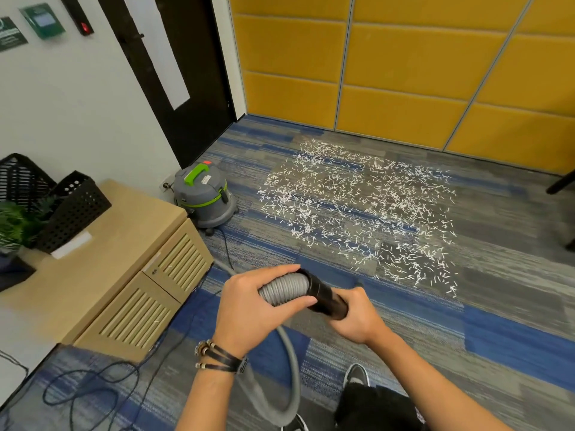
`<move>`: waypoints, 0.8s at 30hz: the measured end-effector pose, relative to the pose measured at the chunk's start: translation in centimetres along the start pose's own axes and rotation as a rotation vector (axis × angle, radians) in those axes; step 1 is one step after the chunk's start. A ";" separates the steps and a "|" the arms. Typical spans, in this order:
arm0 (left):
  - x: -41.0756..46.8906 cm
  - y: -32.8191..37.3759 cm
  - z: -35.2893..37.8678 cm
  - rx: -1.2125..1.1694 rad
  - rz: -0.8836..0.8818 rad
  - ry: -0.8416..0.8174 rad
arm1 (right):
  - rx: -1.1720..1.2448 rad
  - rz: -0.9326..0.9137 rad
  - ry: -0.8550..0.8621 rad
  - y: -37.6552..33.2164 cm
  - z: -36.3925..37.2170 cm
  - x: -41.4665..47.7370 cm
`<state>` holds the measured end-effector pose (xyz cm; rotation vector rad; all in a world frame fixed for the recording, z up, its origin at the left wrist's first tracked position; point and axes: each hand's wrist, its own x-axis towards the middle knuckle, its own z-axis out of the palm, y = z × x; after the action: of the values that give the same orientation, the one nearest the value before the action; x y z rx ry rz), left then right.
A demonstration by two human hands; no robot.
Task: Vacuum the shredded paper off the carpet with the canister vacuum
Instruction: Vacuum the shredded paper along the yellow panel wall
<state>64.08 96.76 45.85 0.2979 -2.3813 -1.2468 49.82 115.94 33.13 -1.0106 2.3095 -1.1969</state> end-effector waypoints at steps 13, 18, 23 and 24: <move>4.2 6.6 7.9 0.069 0.024 -0.036 | 0.140 -0.025 -0.001 3.8 -8.0 -0.2; 6.3 11.1 13.0 0.071 0.080 -0.055 | 0.166 -0.051 0.035 6.5 -14.7 -2.9; 7.4 14.8 17.5 0.105 0.142 0.033 | 0.122 -0.109 0.055 9.3 -20.2 -3.8; 7.6 15.4 18.3 0.109 0.151 0.051 | 0.132 -0.121 0.059 9.9 -20.9 -3.8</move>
<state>48.92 115.98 51.39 0.1770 -2.3838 -1.0322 35.94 134.33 37.19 -1.0944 2.2060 -1.4243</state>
